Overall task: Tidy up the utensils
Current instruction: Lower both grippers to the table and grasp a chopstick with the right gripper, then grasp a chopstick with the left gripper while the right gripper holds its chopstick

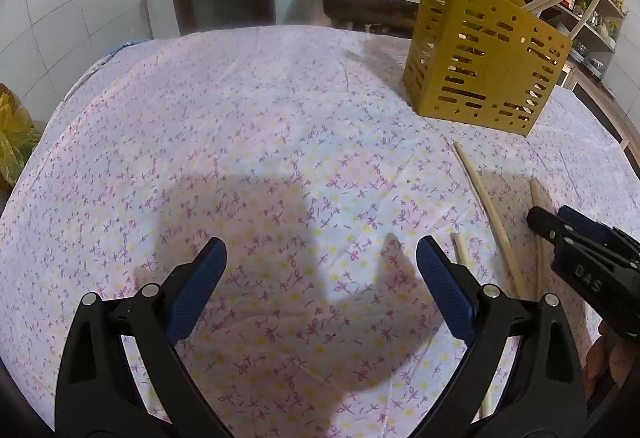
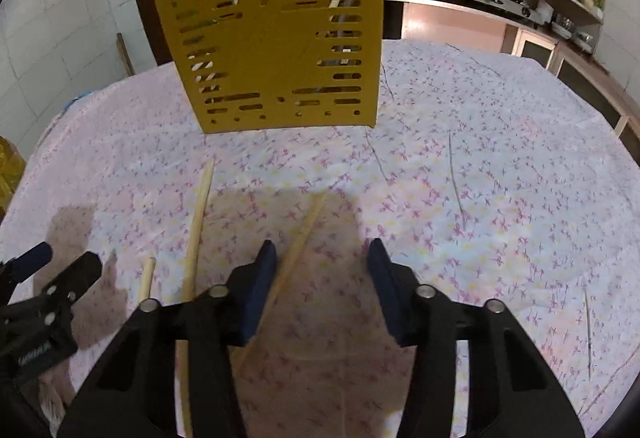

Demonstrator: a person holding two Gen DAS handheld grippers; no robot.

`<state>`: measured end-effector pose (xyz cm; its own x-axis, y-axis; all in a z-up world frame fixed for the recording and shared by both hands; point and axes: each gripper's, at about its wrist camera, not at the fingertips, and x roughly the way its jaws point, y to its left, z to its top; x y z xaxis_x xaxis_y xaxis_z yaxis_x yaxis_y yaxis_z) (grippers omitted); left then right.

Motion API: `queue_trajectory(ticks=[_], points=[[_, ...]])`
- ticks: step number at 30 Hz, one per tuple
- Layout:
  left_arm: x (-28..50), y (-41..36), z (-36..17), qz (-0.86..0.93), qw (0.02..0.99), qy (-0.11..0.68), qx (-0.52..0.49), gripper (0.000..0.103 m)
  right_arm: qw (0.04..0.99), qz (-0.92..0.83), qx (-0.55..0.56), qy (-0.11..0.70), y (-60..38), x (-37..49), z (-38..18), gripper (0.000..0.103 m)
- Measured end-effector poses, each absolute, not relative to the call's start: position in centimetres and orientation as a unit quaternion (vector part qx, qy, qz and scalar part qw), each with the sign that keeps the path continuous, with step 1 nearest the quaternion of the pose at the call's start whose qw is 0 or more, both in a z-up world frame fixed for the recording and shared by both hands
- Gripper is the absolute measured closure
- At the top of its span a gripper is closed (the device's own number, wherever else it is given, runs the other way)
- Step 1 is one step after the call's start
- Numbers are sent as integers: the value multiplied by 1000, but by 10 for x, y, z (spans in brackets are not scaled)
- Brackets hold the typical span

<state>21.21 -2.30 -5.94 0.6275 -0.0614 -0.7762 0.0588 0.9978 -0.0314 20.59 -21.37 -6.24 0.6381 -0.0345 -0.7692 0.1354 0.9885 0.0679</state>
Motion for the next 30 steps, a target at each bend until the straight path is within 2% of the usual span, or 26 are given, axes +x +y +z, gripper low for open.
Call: queue_trajectory(ticks=[1, 2, 10, 18, 20, 22, 26, 30], points=[[212, -24, -59, -32, 902, 430, 0, 10, 902, -38, 61, 425, -212, 207, -62, 86], [212, -25, -59, -31, 903, 429, 1, 10, 902, -35, 58, 426, -210, 206, -61, 89], [191, -42, -52, -52, 902, 429, 16, 10, 900, -16, 59, 431, -233, 186, -57, 97], [177, -72, -56, -62, 897, 438, 18, 12, 899, -16, 60, 434, -267, 163, -56, 97], [178, -77, -59, -65, 893, 445, 20, 20, 898, -18, 67, 434, -275, 157, -57, 97], [180, -80, -62, -70, 887, 456, 16, 32, 898, -18, 76, 433, -283, 153, -59, 97], [183, -89, -65, -70, 885, 460, 25, 39, 899, -13, 96, 427, -291, 153, -64, 97], [186, -96, -65, -76, 884, 460, 40, 57, 899, -13, 95, 427, -288, 155, -65, 97]])
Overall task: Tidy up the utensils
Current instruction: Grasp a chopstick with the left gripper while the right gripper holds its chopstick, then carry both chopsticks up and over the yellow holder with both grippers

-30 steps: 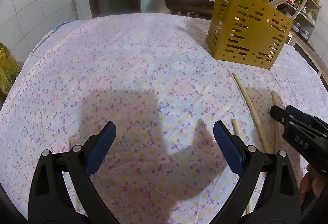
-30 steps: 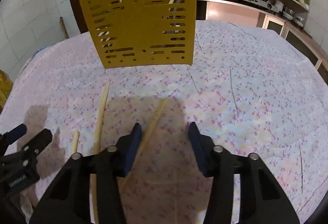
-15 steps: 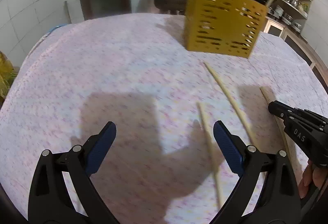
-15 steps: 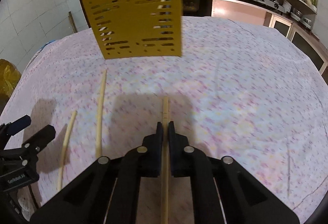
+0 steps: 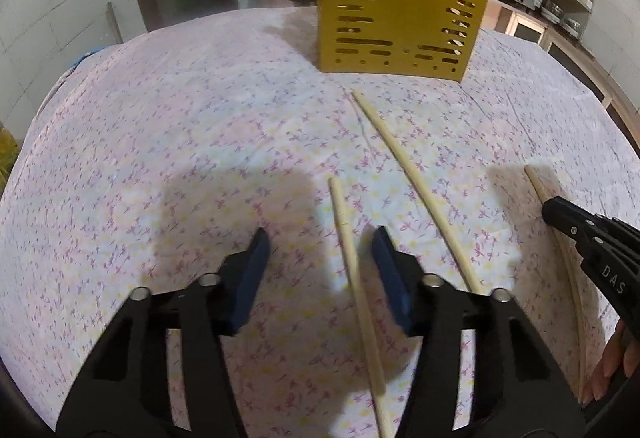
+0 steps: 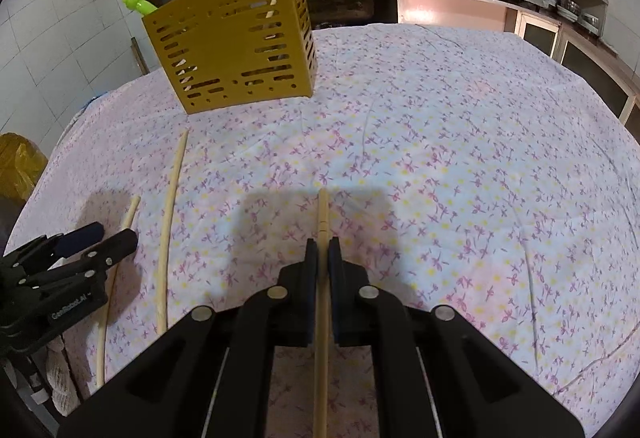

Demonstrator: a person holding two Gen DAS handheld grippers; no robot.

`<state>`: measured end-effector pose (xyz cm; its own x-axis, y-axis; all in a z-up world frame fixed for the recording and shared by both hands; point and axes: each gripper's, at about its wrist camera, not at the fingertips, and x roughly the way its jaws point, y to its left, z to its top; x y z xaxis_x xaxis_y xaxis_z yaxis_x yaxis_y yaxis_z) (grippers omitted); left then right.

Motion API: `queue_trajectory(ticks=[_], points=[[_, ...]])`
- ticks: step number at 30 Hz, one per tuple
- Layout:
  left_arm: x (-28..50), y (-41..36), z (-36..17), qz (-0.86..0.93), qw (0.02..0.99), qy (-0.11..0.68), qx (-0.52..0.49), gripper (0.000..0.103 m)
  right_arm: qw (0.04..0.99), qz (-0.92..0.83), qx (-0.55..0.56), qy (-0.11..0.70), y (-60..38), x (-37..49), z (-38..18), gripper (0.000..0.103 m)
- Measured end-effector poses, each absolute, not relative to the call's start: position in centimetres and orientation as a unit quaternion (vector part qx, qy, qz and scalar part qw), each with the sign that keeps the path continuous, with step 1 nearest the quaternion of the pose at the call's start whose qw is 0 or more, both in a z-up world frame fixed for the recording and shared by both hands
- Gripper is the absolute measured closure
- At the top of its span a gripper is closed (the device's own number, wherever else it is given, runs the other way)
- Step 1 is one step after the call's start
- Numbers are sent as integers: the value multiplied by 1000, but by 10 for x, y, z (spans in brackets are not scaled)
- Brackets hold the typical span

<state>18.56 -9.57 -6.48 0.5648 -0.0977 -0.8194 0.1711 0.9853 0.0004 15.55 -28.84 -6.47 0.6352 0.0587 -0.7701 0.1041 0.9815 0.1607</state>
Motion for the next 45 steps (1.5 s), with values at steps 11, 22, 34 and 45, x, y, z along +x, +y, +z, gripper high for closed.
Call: queue_trajectory(ticks=[11, 22, 34, 45], points=[[201, -109, -61, -84, 872, 480, 51, 97, 893, -12, 88, 441, -286, 168, -64, 97], [179, -92, -25, -97, 908, 408, 17, 98, 933, -6, 129, 336, -293, 118, -21, 97], [122, -60, 40, -97, 958, 271, -15, 98, 976, -12, 133, 174, -295, 60, 31, 97], [85, -44, 52, -96, 972, 215, -17, 98, 993, -16, 75, 92, -270, 24, 42, 97]])
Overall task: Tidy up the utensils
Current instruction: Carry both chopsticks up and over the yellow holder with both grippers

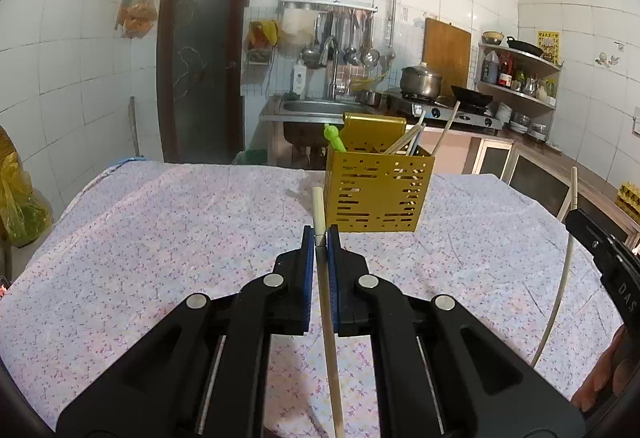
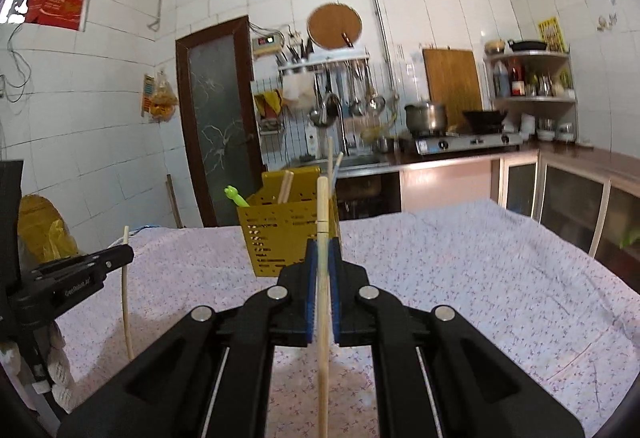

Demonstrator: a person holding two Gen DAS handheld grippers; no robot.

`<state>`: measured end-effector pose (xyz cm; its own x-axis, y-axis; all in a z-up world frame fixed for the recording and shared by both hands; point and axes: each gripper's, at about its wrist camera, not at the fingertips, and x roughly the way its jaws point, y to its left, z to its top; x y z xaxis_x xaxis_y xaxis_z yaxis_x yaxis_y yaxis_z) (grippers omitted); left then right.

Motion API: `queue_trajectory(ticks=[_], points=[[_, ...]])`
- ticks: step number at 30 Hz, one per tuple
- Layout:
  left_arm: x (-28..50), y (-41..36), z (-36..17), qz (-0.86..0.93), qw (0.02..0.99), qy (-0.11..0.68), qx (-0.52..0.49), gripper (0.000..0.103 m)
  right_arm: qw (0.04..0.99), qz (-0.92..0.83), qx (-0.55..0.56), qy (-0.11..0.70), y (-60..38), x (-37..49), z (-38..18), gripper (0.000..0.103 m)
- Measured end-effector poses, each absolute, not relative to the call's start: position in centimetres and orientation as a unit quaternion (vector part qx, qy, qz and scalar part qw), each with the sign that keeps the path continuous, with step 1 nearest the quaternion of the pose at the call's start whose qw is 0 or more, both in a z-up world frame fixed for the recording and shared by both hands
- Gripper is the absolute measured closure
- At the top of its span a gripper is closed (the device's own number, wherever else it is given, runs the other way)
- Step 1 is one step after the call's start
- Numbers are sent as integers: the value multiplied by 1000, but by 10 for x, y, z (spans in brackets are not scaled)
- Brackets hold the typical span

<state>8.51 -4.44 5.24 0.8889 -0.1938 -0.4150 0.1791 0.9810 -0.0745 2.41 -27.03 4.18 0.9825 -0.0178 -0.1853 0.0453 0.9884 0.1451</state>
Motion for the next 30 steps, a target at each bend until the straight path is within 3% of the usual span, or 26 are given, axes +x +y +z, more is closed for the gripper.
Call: queue_trajectory(ticks=[11, 30], points=[[66, -42, 79, -111, 977, 177, -32, 98, 996, -11, 69, 52, -261, 11, 61, 97], [98, -37, 129, -113, 983, 145, -25, 98, 996, -9, 86, 28, -273, 49, 92, 97]])
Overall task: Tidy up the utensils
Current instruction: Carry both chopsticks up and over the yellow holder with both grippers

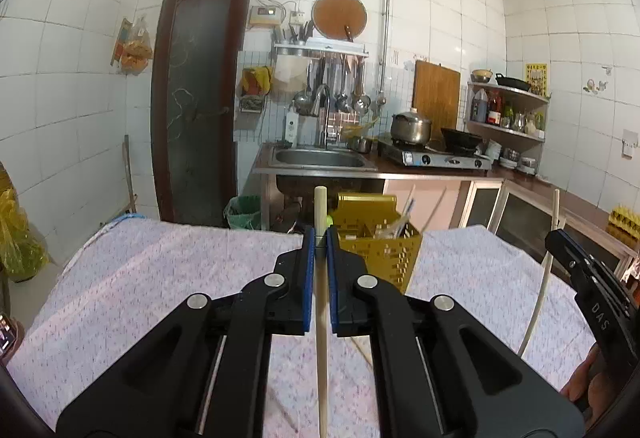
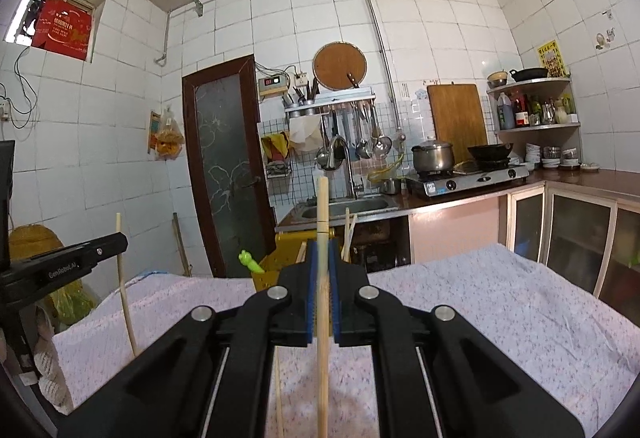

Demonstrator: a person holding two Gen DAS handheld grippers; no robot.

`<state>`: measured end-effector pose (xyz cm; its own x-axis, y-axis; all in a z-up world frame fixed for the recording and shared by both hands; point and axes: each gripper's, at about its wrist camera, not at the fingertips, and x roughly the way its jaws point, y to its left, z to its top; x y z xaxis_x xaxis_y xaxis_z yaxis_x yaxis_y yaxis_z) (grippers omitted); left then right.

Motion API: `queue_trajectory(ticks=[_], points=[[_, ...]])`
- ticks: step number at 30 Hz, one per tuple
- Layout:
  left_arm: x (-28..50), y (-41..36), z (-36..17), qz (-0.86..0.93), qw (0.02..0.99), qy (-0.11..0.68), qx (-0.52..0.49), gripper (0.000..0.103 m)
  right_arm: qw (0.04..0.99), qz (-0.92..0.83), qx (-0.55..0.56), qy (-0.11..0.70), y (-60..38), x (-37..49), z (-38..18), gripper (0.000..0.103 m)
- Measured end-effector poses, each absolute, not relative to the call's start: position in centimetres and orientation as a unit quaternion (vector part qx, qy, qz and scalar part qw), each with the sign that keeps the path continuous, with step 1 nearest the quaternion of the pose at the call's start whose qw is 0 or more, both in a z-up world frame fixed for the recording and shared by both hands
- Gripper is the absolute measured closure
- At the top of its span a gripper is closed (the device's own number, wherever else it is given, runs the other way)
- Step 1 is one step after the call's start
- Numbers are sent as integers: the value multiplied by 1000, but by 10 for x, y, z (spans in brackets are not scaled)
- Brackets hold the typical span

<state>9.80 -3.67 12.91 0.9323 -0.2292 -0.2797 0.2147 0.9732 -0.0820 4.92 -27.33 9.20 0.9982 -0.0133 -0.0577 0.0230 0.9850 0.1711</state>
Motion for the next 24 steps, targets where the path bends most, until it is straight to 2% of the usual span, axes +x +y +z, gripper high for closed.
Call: queue_trajectory(ticks=[14, 24], points=[[178, -55, 196, -130, 987, 90, -31, 98, 992, -4, 124, -35, -298, 130, 154, 97], [254, -87, 215, -135, 988, 43, -57, 98, 990, -14, 103, -95, -297, 206, 180, 97]])
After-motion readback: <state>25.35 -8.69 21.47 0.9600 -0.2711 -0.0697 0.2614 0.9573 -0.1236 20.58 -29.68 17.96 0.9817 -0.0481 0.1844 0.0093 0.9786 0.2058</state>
